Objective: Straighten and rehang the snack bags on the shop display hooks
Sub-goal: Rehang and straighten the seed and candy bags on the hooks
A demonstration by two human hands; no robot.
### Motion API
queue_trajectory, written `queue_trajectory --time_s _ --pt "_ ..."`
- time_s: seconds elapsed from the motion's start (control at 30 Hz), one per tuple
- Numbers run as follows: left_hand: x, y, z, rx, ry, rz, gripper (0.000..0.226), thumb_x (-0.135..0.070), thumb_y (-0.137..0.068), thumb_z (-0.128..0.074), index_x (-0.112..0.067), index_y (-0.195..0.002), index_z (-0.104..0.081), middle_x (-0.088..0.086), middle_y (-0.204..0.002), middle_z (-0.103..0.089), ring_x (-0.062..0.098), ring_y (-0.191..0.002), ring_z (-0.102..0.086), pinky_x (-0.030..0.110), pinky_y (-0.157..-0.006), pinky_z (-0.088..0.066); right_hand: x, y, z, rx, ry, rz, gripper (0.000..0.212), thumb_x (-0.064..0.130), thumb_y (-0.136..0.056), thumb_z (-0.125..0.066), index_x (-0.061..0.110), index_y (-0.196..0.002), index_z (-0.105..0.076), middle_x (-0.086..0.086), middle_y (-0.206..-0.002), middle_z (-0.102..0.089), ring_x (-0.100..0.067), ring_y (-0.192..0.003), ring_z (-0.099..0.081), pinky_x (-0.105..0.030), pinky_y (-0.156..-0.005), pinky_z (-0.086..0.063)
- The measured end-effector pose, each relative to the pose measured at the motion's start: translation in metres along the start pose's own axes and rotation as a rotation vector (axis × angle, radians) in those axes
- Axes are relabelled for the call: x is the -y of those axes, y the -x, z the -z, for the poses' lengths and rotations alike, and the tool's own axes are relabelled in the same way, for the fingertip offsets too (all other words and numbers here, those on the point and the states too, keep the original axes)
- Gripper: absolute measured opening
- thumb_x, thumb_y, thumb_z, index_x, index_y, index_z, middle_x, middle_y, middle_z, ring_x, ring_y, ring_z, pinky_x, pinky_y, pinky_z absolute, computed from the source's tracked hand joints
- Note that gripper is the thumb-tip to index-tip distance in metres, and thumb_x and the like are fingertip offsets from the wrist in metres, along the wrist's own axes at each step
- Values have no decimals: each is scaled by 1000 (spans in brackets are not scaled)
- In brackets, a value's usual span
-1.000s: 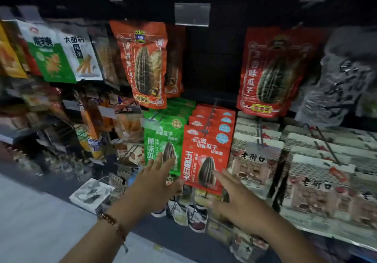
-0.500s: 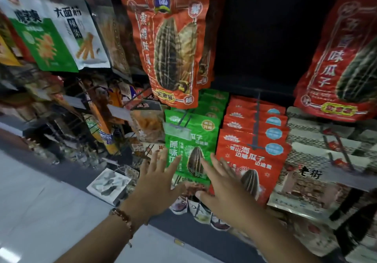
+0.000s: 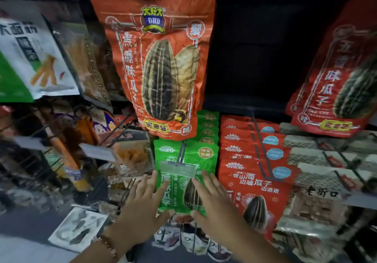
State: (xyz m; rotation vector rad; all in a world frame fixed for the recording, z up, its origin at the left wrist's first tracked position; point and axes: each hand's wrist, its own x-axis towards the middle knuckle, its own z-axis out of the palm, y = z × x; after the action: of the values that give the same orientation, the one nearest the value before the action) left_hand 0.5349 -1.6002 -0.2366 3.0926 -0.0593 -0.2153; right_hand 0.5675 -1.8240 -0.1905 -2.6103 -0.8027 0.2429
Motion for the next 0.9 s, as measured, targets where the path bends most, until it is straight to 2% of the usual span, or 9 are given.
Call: queue_trajectory --time_s 0.1,0.2,0.27,0.4,0.5,0.6,0.73,0.8,0.9 --pt "21 -5 1 11 -40 -67 82 -80 -83 1 -40 -152 14 8 -155 33 35 -145 22 47 -119 6 21 -8 -15 -41 -26 -103 82 42 -97 -50 35 -154 9 9 -153 31 -16 -144 26 -34 -111 14" --pt "41 -10 -1 10 -75 -89 76 -68 -86 -31 -30 -151 -32 16 -157 -28 43 -137 -40 56 -101 -45 40 -16 -33 -58 -38 -214 82 42 -97 -50 35 -154 10 9 -154 25 -15 -144 24 -32 -113 11" --pt "53 -19 -5 -1 -70 -100 79 -66 -82 -34 -26 -151 -31 15 -153 -39 43 -131 -48 55 -96 -48 48 -24 -41 -82 -29 -265 81 43 -97 -50 33 -154 7 6 -161 15 -15 -145 21 -32 -115 8" --pt "61 -29 -11 -109 -57 -203 85 -61 -86 -45 -29 -154 -4 16 -163 -11 46 -143 -27 57 -111 -28 56 -38 -52 -137 -29 -339 77 42 -96 -51 27 -155 -3 4 -163 -1 -24 -150 7 -36 -118 4" --pt "50 -36 -15 -168 -21 -154 96 -58 -86 -56 -29 -152 7 16 -162 2 47 -145 -19 57 -115 -24 49 -46 -54 -193 12 -344 67 42 -93 -55 23 -149 -21 2 -159 -18 -24 -149 -9 -41 -123 -12" --pt "33 -44 -12 -210 53 -82 103 -58 -83 -58 -24 -154 8 22 -161 -2 46 -144 -23 56 -112 -31 30 -56 -54 -216 -8 -320 72 36 -91 -57 26 -151 -19 2 -164 3 -24 -150 -8 -42 -122 -15" --pt "17 -63 -2 -144 96 -10 90 -53 -98 -36 -23 -148 33 15 -151 40 38 -149 15 50 -123 -7 5 -82 -51 -262 -37 -285 87 25 -89 -60 27 -156 -5 6 -162 13 -23 -151 2 -46 -121 -18" --pt "11 -71 7 -176 153 3 85 -49 -99 -38 -23 -153 22 15 -157 33 38 -150 6 49 -122 -13 -1 -92 -49 -270 -50 -264 81 27 -91 -58 26 -156 -11 7 -163 8 -22 -151 3 -46 -122 -15" --pt "8 -71 4 -261 338 30 83 -34 -95 -54 -27 -156 2 14 -163 11 42 -137 -37 48 -105 -45 0 -89 -49 -391 -141 -302 73 25 -89 -62 20 -153 -27 2 -163 -12 -20 -149 -14 -36 -120 -21"
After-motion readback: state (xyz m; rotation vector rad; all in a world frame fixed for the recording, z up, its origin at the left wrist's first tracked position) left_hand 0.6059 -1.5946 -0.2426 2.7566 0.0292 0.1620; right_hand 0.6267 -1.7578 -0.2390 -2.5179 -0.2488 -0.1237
